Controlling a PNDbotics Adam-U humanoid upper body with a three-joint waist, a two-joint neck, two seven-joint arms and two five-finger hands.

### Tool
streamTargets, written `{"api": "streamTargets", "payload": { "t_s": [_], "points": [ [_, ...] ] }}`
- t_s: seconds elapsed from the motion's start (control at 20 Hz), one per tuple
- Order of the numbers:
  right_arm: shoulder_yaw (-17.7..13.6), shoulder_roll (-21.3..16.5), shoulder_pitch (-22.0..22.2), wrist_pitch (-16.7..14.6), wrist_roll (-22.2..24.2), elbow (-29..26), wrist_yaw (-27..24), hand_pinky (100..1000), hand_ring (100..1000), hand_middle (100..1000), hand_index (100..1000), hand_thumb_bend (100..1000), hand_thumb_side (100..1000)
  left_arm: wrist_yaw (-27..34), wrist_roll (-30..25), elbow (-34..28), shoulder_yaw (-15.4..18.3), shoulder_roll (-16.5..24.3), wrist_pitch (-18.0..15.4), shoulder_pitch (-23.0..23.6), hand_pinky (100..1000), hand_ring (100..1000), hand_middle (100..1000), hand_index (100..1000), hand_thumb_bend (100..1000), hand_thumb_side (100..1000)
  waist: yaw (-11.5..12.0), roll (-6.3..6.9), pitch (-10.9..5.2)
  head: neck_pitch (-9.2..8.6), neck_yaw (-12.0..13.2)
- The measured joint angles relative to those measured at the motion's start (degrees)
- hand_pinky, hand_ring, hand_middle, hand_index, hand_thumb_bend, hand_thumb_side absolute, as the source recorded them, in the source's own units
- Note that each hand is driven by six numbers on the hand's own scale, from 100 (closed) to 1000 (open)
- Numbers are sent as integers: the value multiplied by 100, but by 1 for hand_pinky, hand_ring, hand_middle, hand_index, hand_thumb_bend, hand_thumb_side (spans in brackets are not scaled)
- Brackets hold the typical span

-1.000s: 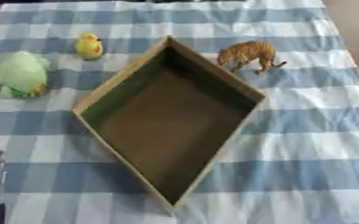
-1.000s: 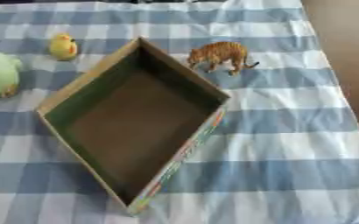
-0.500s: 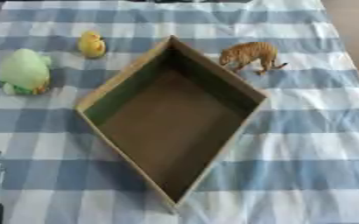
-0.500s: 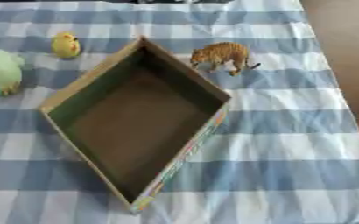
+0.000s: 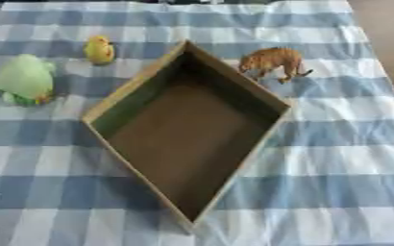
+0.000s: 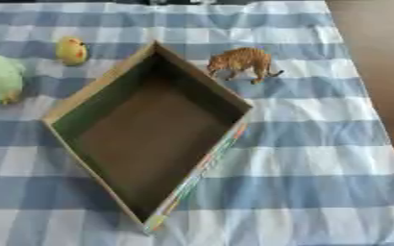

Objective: Pick up objects on the table and place them in the box.

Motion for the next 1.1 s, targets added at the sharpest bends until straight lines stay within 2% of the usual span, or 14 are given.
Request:
{"api": "streamTargets", "payload": {
  "t_s": [0.3, 0.55, 0.8, 1.1],
  "points": [
    [467, 18, -573, -486, 491, 801, 495, 817, 928, 814, 854, 288, 666, 3, -26, 0, -31, 5, 8, 7, 433, 555, 595, 723, 100, 779, 15, -6, -7, 0, -7],
    [680, 182, -951, -850, 892, 1443, 895, 838, 943, 836, 863, 281, 602, 14, -35, 0, -33, 8, 5, 14, 434, 556, 596, 724, 100, 776, 34, -8, -10, -5, -11],
    [702, 458, -1256, -1200, 1295, 2104, 1299, 849, 957, 844, 871, 288, 554, 18, -58, 0, -39, 9, 3, 16, 433, 556, 596, 724, 100, 774, 35, 15, -12, -17, -33],
    [559, 739, -1535, -1649, 1775, 2922, 1797, 859, 966, 860, 879, 271, 492, 21, -74, 0, -66, 10, 11, 16, 434, 557, 597, 724, 100, 773, 18, 37, -12, -64, -55]
  ]
}}
